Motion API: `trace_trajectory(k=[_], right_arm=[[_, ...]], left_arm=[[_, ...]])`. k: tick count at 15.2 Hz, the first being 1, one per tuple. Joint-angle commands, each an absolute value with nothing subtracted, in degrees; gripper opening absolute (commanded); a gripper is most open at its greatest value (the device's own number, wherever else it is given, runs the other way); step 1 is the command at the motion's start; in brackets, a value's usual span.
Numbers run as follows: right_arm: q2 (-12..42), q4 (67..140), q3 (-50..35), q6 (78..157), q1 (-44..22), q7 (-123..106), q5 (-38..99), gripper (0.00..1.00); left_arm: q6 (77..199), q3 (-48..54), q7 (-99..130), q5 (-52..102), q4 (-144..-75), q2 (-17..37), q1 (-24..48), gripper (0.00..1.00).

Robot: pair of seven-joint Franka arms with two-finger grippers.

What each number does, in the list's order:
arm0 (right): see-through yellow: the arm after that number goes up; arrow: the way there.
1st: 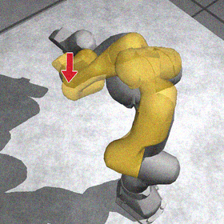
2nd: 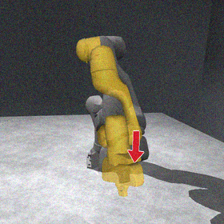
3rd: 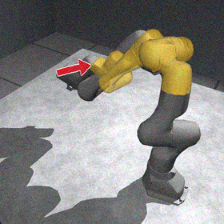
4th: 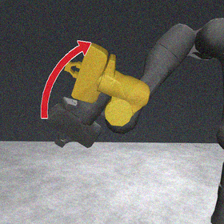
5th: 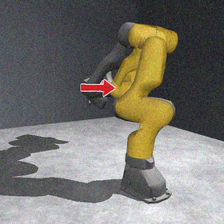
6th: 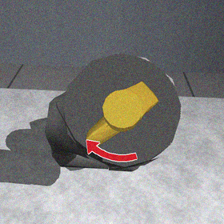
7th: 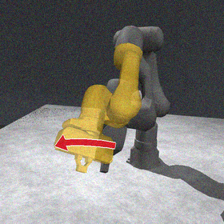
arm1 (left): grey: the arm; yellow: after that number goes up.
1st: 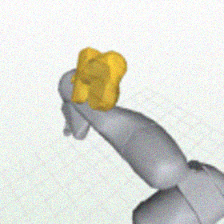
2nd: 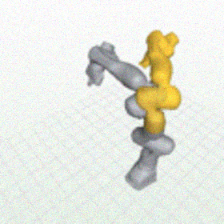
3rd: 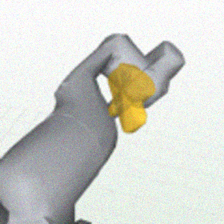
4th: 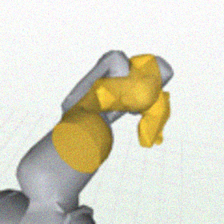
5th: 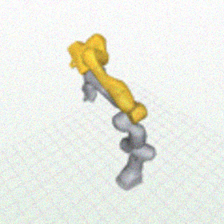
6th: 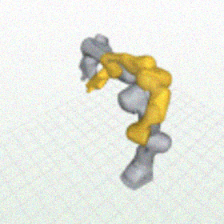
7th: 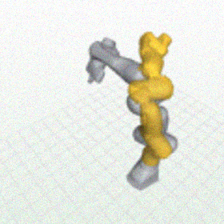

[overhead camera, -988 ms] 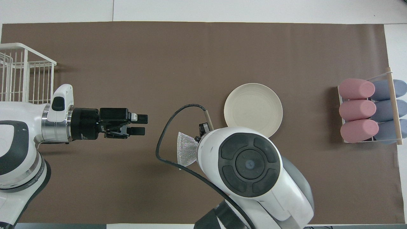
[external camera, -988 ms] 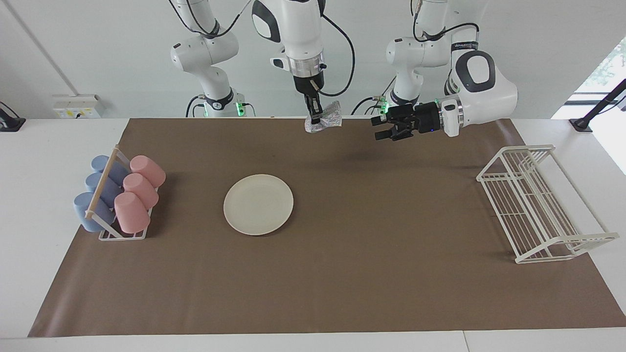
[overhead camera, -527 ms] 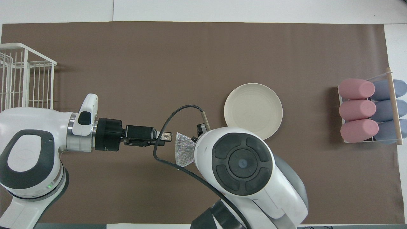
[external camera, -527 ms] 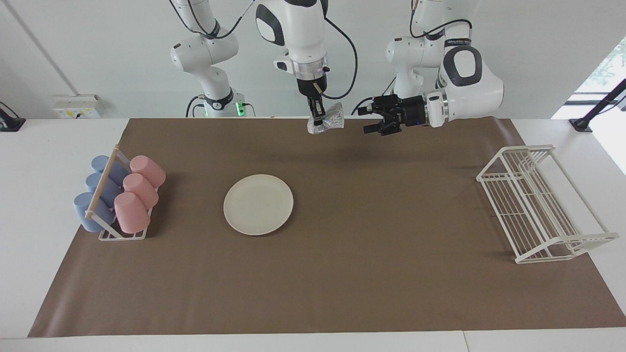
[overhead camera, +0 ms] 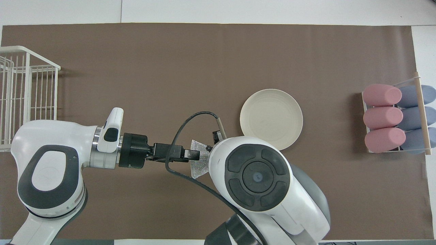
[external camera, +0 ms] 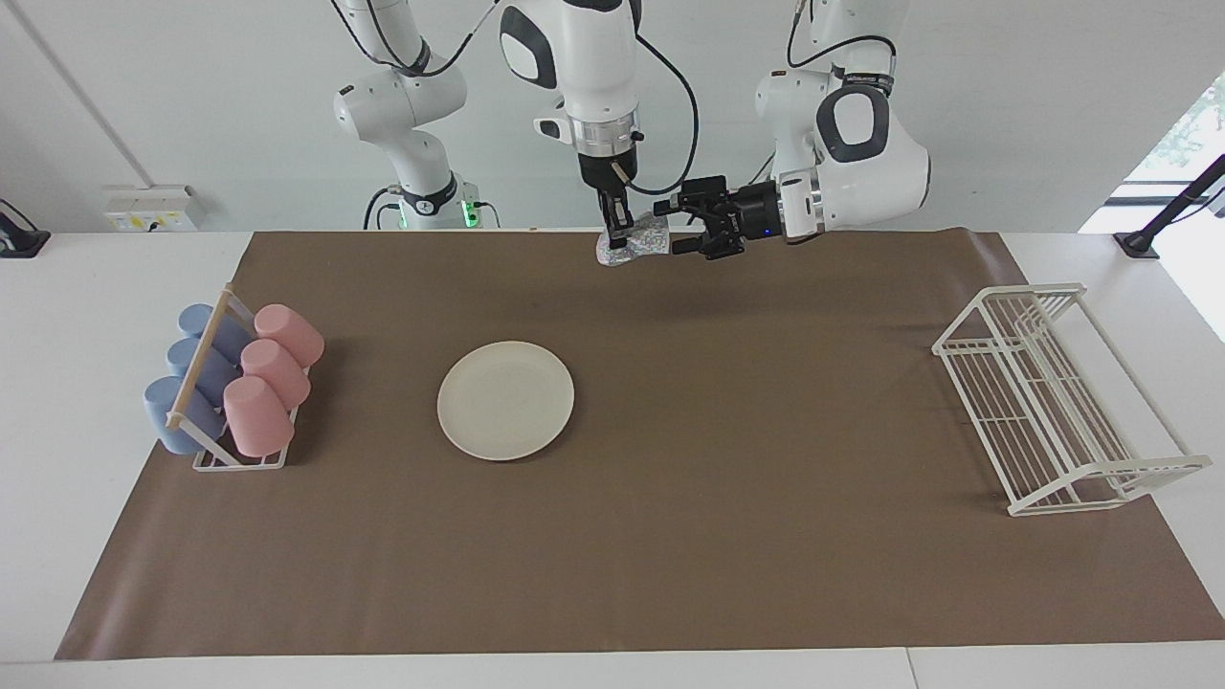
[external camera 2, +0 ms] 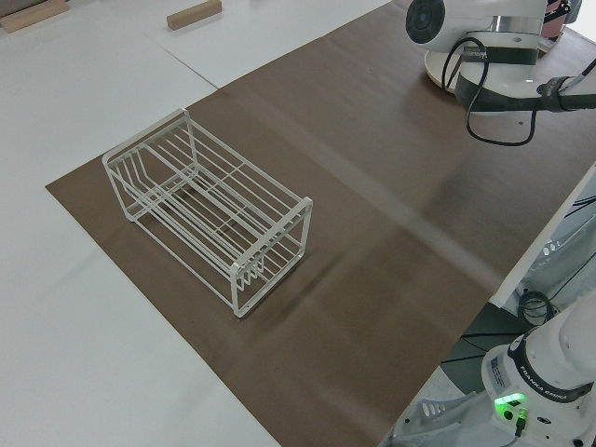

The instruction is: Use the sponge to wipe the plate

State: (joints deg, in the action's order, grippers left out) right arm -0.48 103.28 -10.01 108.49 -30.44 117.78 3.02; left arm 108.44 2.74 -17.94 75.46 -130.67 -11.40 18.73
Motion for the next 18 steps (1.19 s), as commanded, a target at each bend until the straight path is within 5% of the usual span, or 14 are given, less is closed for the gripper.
trace_trajectory(k=[1,2,11,12,14,18], right_arm=[[-0.2,102.8,-10.2,108.9,-30.3,119.0,2.0,0.0],[-0.2,102.8,-10.2,108.9,-30.3,119.0,2.0,0.0],[-0.3,102.3,-10.2,108.7,-29.6,117.8,2.1,0.0],[-0.6,102.4,-10.1,108.5,-29.6,116.9,2.3,0.16],[-1.6,103.0,-9.9,108.3,-29.3,113.7,2.3,1.0],[-4.1,103.5,-9.8,105.9,-23.9,99.6,2.3,1.0]], left_arm=[[111.3,2.3,-18.0,76.5,-132.5,-13.2,20.7,0.1],[111.6,2.4,-16.8,76.5,-132.5,-13.2,20.8,0.0],[110.9,2.2,-14.9,76.5,-132.5,-13.2,20.7,0.0],[110.9,2.2,-14.9,76.5,-132.5,-13.2,20.7,0.0],[110.8,2.1,-14.9,76.5,-132.5,-13.2,20.6,0.0],[111.3,1.9,-13.9,76.4,-132.6,-13.1,20.0,0.0]])
